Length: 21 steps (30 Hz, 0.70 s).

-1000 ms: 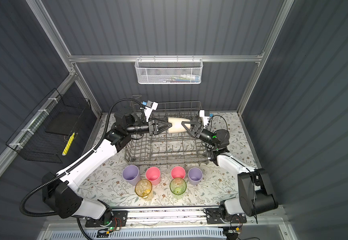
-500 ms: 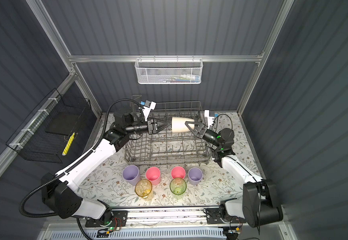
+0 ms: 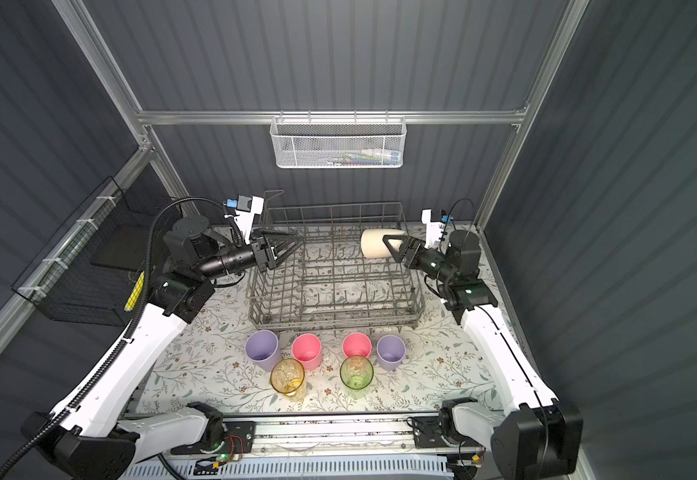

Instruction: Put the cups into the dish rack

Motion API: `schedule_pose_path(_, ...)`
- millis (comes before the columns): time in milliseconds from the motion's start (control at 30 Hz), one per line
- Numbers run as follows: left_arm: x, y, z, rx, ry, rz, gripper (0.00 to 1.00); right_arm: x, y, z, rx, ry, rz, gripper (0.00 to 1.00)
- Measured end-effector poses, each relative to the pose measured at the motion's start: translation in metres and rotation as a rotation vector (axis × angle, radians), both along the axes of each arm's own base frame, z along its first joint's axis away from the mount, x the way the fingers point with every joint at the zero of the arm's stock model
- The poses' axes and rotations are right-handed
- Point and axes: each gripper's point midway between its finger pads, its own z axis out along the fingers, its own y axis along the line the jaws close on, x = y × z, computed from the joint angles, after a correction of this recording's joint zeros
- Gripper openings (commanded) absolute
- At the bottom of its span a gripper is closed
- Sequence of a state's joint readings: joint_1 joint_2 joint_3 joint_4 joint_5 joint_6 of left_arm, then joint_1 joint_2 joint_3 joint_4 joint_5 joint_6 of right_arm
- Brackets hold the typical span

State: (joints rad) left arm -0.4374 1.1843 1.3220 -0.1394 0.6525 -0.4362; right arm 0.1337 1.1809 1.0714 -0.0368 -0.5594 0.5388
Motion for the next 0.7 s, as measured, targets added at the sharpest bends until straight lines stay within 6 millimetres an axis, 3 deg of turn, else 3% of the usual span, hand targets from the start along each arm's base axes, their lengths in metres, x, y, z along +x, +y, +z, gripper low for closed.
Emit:
schedule_pose_path(133, -0.001, 0.002, -0.012, 0.026, 0.019, 0.009, 0.52, 0.020, -0.013, -0.017, -0.196, 0.062, -0.096, 0.26)
schedule_pose_path(433, 0.002, 0.003, -0.045, 0.078, 0.089, 0.021, 0.51, 0.049, -0.025, -0.085, -0.546, 0.246, -0.152, 0.25)
schedule_pose_path(700, 0.001, 0.004, -0.056, 0.092, 0.105, 0.020, 0.51, 0.072, -0.022, -0.105, -0.669, 0.292, -0.140, 0.25)
